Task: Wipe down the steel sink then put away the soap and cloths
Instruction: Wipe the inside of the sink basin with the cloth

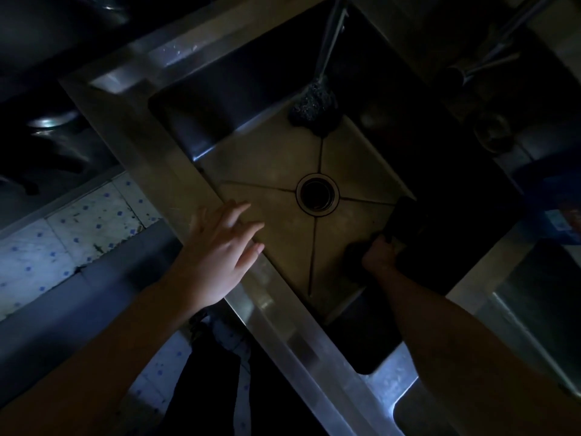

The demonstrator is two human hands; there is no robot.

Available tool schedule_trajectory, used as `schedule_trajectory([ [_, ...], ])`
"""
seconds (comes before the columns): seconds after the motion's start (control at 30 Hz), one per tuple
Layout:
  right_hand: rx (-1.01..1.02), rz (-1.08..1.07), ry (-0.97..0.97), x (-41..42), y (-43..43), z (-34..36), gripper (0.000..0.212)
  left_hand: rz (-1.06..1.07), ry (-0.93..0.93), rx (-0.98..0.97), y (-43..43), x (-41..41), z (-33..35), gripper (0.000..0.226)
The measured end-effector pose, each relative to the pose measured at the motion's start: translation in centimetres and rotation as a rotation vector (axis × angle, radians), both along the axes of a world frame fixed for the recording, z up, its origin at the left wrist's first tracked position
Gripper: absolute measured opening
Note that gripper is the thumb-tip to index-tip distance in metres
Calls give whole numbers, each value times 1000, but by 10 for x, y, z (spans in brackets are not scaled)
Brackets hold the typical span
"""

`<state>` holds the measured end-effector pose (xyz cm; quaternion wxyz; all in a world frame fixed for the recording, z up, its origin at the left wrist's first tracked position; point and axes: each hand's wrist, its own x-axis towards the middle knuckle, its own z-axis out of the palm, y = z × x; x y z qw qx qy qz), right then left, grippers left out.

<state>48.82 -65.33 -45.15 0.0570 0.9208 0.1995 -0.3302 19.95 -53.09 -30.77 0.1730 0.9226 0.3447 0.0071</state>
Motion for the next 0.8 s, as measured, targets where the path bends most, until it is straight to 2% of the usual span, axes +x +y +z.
schedule_trajectory([
  [0.1,26,-90,-24,-27,3,-8,53,-6,1,44,4,0,-1,28],
  [0.17,91,-115,7,-50,4,-10,58,-30,30,59,9,0,-2,32],
  [0.27,154,-41,117,-86,11,-11,68,-49,37,15,18,6,-1,38],
  [0.37,132,87,215,-112,23,-12,75,-35,24,-56,29,14,-1,35],
  [0.5,122,227,210,-113,26,-13,64,-78,4,-110,50,22,-6,36],
  [0.6,173,95,153,-101,17,-11,48,-147,49,-98,70,28,-7,40],
  [0.8,256,-340,49,-54,0,-5,53,-267,109,-81,111,41,-3,44],
])
